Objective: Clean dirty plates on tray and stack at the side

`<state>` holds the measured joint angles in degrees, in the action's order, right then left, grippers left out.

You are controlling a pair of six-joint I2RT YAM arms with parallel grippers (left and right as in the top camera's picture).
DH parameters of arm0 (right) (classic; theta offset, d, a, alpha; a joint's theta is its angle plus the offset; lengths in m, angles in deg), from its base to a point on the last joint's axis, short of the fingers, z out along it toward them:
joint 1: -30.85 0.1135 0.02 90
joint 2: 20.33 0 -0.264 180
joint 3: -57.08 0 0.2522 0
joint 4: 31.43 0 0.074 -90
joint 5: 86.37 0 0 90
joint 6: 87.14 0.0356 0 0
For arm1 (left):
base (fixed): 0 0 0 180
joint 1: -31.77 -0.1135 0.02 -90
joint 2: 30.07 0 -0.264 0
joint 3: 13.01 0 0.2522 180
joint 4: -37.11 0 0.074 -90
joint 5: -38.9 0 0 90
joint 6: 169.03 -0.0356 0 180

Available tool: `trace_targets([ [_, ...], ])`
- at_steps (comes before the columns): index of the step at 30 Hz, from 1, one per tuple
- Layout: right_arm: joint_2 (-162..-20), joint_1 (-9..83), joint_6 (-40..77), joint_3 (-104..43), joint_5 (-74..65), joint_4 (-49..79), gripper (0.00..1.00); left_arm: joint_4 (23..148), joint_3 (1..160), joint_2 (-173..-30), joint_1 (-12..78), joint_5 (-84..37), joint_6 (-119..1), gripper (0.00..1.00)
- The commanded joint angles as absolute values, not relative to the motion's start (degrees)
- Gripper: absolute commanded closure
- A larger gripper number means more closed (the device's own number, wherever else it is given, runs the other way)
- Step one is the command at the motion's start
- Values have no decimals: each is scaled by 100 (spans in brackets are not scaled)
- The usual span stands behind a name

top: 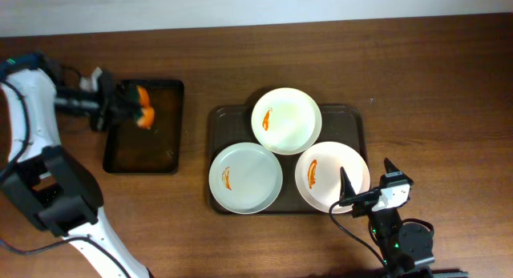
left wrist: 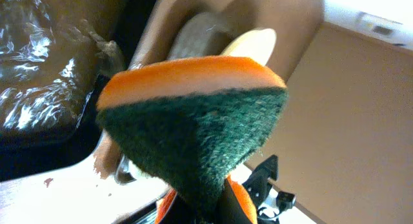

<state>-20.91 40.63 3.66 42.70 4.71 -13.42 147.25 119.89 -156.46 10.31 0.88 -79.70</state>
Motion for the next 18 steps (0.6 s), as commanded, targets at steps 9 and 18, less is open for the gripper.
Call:
trace_targets([
  [9, -2054, 4019, 329, 4300, 541, -1309, 2, 13973, 12472, -15655, 1368, -2154, -7983, 100],
  [18, -2054, 4019, 329, 4300, 541, -1309, 2, 14710, 14264, -15447, 1479, -1745, -8187, 100],
])
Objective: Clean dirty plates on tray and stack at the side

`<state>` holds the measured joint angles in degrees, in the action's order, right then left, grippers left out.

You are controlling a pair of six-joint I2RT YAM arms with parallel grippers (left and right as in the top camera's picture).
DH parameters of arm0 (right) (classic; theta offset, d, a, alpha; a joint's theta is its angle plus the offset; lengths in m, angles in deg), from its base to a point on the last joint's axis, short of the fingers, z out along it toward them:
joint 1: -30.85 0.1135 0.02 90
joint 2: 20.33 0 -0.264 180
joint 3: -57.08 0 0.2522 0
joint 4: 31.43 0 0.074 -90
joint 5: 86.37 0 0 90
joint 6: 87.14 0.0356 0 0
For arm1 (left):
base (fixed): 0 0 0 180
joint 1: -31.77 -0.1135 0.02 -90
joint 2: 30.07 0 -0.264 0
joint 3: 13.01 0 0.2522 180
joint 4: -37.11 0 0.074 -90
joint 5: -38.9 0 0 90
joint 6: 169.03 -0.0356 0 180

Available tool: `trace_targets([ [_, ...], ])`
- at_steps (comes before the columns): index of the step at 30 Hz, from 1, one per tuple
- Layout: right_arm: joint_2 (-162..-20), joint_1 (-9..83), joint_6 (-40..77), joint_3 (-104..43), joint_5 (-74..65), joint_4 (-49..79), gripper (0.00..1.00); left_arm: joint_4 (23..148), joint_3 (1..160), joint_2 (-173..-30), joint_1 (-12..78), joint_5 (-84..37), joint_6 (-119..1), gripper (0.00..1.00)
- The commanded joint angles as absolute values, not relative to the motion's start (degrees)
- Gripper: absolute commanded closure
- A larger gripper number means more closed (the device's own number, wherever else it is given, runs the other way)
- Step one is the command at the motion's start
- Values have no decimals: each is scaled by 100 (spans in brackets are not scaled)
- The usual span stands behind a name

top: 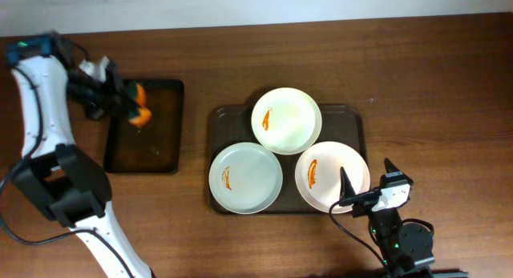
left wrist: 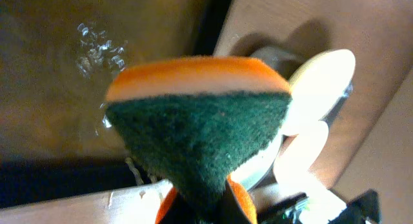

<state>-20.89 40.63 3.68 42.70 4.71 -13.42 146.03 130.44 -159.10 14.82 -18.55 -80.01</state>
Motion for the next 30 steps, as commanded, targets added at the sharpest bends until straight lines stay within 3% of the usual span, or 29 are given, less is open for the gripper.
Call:
trace_targets([
  [1, -2054, 4019, 329, 4300, 541, -1309, 2, 14605, 14367, -15388, 1488, -1791, -8189, 100],
  [4, -2054, 4019, 329, 4300, 543, -1309, 2, 14594, 13951, -15539, 1512, -2202, -8193, 100],
  [9, -2054, 4019, 329, 4300, 541, -1309, 2, 13683, 11547, -15705, 1711, -2504, -8114, 100],
  [13, -2054, 4019, 329, 4300, 541, -1309, 2, 14765, 13169, -15668, 1613, -2480, -8075, 100],
  [19, -2054, 4019, 329, 4300, 543, -1309, 2, 14760, 14399, -14476, 1862, -2414, -7452, 100],
  [23, -2054, 4019, 329, 4300, 541, -1309, 2, 14760, 13951, -14253, 2581, -1765, -7454, 100],
  [30, -2054, 4019, 329, 4300, 541, -1309, 2, 14448, 11949, -14256, 4904, -2491, -7470, 100],
])
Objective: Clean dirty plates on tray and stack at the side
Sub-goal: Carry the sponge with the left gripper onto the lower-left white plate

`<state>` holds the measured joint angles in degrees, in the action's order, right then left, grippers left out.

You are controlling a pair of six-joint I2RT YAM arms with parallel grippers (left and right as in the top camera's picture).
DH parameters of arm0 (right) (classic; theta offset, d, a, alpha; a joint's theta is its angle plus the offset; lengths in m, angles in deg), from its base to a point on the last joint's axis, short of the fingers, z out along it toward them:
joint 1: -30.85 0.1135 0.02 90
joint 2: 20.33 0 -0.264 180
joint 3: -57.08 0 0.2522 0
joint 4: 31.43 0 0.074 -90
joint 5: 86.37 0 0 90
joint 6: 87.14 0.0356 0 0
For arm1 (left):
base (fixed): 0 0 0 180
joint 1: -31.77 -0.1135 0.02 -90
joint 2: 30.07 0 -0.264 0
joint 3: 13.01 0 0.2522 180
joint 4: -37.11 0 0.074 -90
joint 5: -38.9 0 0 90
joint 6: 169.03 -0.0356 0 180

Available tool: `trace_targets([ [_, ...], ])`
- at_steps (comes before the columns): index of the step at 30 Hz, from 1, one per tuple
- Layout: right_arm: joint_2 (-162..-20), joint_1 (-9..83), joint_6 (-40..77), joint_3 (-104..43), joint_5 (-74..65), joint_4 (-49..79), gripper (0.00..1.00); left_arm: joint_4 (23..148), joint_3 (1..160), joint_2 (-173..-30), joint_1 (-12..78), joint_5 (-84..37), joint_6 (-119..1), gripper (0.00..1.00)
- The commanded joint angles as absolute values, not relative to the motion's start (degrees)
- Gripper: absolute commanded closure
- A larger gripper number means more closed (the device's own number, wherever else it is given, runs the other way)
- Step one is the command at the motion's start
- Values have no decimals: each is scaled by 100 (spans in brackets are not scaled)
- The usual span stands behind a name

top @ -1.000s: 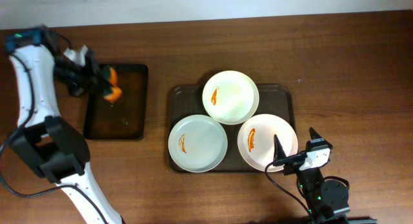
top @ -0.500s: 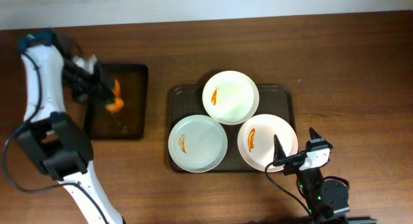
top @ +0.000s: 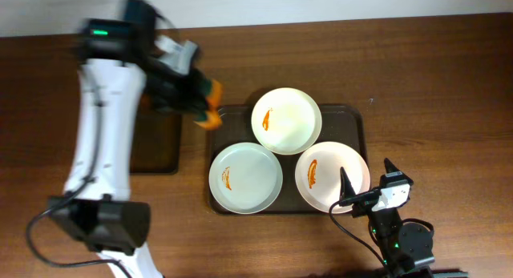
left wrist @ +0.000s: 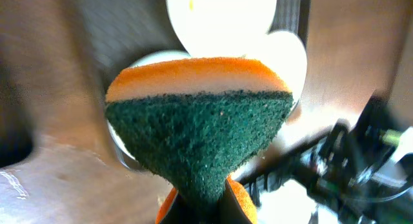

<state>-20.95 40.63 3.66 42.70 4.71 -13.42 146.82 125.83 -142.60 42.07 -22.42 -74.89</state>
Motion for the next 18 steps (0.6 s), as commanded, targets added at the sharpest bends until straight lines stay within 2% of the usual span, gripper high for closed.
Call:
trace_targets([
  [1, -2054, 4019, 329, 4300, 541, -1309, 1, 14196, 11556, -14256, 5221, -2545, -7387, 100],
  [6, -2054, 4019, 329, 4300, 541, -1309, 2, 12754, 9761, -14256, 6126, -3914, -5380, 100],
  [10, -2054, 4019, 329, 4300, 541, -1309, 2, 11473, 8666, -14256, 6380, -3955, -4934, 100],
  [15, -2054, 4019, 329, 4300, 543, -1309, 2, 10833, 7873, -14256, 6732, -4032, -4475, 100],
  [16, -2054, 4019, 329, 4300, 541, -1309, 2, 10824, 7875, -14256, 6747, -4047, -4475, 88],
  [17, -2054, 4019, 329, 4300, 541, -1309, 2, 10815, 7882, -14256, 6721, -4043, -4475, 82],
  [18, -2054, 4019, 329, 4300, 541, -1309, 2, 10839, 7906, -14251, 6686, -4032, -4475, 81],
])
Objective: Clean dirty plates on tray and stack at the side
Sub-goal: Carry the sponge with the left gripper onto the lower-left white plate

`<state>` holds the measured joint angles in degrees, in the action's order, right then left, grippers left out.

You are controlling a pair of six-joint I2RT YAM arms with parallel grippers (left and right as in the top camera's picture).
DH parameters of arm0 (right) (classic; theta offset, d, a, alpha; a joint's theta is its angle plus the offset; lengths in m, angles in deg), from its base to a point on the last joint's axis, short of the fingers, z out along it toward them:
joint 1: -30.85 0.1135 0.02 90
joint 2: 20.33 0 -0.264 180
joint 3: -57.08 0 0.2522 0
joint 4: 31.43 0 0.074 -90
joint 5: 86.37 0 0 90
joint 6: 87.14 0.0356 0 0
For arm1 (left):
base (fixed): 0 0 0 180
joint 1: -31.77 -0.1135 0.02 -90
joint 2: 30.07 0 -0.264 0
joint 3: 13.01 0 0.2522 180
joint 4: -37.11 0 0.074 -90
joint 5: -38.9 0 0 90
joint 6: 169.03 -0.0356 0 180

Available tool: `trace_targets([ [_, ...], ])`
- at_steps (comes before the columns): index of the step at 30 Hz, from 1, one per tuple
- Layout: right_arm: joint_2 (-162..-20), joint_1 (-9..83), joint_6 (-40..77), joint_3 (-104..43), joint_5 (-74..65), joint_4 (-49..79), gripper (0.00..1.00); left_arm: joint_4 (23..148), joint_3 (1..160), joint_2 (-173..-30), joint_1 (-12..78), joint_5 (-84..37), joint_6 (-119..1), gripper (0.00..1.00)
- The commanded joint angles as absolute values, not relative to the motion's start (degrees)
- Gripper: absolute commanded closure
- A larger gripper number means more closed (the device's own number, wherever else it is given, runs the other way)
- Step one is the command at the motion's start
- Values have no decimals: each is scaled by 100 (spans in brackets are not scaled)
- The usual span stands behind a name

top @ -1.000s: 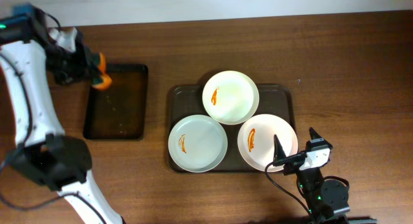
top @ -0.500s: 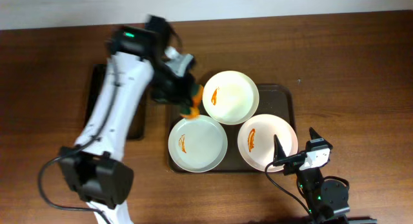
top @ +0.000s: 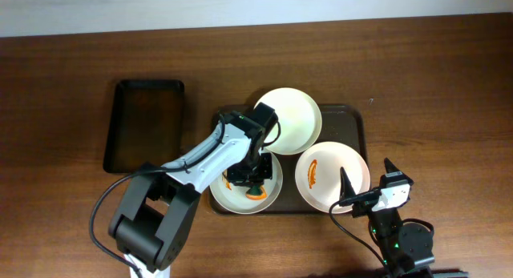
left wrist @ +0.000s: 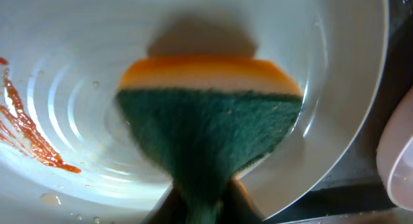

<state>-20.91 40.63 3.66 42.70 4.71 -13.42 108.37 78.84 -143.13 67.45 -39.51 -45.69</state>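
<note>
Three white plates with orange smears sit on a dark tray: a back plate, a front-left plate and a front-right plate. My left gripper is shut on an orange and green sponge, which is down inside the front-left plate beside a red smear. My right gripper stands at the front right, near the front-right plate's rim; whether it is open or shut cannot be told.
A dark rectangular water tray lies at the left of the wooden table. The right arm's base sits at the front edge.
My left gripper moved from above the tray's back-left corner down into the front-left plate, with the sponge still in it. The right arm has not moved.
My left gripper held the sponge over the water tray at the left in the first two moments. Then it was over the plate tray's back-left corner. Now the sponge is pressed into the front-left plate. The right arm stayed still throughout.
</note>
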Motion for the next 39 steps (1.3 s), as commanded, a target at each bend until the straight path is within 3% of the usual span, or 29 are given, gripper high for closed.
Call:
trace_targets([
  [1, -2054, 4019, 329, 4300, 541, -1309, 2, 10927, 8004, -14221, 6594, -3918, -4477, 81],
  [3, -2054, 4019, 329, 4300, 541, -1309, 2, 11051, 8225, -14044, 6380, -3557, -4676, 77],
  [4, -2054, 4019, 329, 4300, 543, -1309, 2, 11082, 8299, -13904, 6288, -3520, -4742, 66],
  [5, -2054, 4019, 329, 4300, 541, -1309, 2, 11115, 8341, -13672, 6166, -3584, -4744, 18],
  [6, -2054, 4019, 329, 4300, 541, -1309, 2, 11115, 8341, -13537, 6102, -3612, -4786, 11],
  [9, -2054, 4019, 329, 4300, 541, -1309, 2, 11117, 8341, -13290, 5892, -3673, -4786, 11],
  [11, -2054, 4019, 329, 4300, 543, -1309, 2, 11195, 8336, -13292, 5816, -3981, -4783, 0],
  [17, -2054, 4019, 329, 4300, 541, -1309, 2, 11370, 8336, -13292, 5796, -4694, -4783, 0],
  [39, -2051, 4021, 447, 4300, 406, -1637, 2, 11368, 8336, -13292, 5796, -4709, -4781, 0],
])
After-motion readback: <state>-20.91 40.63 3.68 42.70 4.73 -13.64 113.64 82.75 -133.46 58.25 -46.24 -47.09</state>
